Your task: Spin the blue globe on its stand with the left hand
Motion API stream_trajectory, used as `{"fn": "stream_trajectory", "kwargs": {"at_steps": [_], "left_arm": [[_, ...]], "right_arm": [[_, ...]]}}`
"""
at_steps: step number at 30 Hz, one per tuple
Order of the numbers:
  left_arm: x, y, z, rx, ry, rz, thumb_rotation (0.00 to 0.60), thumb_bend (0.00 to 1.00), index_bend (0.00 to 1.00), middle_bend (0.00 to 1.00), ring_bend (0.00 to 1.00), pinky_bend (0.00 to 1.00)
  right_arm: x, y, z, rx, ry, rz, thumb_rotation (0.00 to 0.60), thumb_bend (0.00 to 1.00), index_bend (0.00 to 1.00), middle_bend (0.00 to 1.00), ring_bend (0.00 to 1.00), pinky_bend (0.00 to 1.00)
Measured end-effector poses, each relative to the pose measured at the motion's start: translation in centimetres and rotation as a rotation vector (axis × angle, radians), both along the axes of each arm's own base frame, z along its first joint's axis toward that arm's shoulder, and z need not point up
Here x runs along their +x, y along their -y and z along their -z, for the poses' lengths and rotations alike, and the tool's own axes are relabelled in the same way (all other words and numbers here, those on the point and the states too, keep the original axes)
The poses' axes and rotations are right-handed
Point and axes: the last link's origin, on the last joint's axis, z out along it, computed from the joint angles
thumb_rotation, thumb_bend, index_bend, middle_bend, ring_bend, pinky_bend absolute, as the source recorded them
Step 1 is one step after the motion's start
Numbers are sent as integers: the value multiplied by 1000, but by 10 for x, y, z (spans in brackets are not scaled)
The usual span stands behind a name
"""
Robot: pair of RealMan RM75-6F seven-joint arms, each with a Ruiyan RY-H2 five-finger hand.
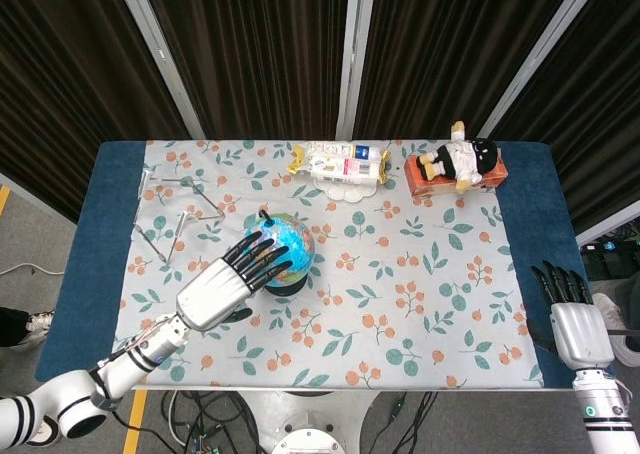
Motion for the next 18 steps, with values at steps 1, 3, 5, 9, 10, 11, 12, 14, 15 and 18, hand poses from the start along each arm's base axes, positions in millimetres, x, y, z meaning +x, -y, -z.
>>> {"fn": "stream_trajectory", "kwargs": {"at_steps": [1,3,5,9,10,11,12,14,15,18], "left_arm": [[0,0,1,-2,-4,1,600,64,85,41,0,0],[0,1,3,-1,-11,4,600,64,85,41,0,0],[0,1,4,7,-25,10,600,64,85,44,0,0],[-5,-1,6,28,-60,12,600,64,85,46,0,0],[-6,-1,7,31,-65,7,600,64,84,46,0,0],[-7,-1,7,31,-68,3,600,64,84,46,0,0],[-8,-1,7,32,-71,-1,600,64,85,46,0,0],[-10,-2,7,35,-77,-3,600,64,85,46,0,0],[-10,-1,7,35,-80,-3,600,64,84,46,0,0],[-12,-1,8,34,-88,-4,600,63,84,47,0,0]], "right_arm": [[0,0,0,-1,0,1,600,285,0,0,0,0],[-1,0,-1,-2,1,2,600,286,0,0,0,0],[-1,0,0,-2,2,2,600,285,0,0,0,0],[-1,0,1,-1,4,0,600,285,0,0,0,0],[0,0,1,-1,5,-1,600,285,0,0,0,0],[0,0,1,-1,5,-1,600,286,0,0,0,0],[0,0,1,-1,5,-1,600,286,0,0,0,0],[0,0,1,-2,4,-1,600,286,0,0,0,0],[0,0,1,-2,4,0,600,285,0,0,0,0],[0,0,0,-2,3,0,600,285,0,0,0,0]]}}
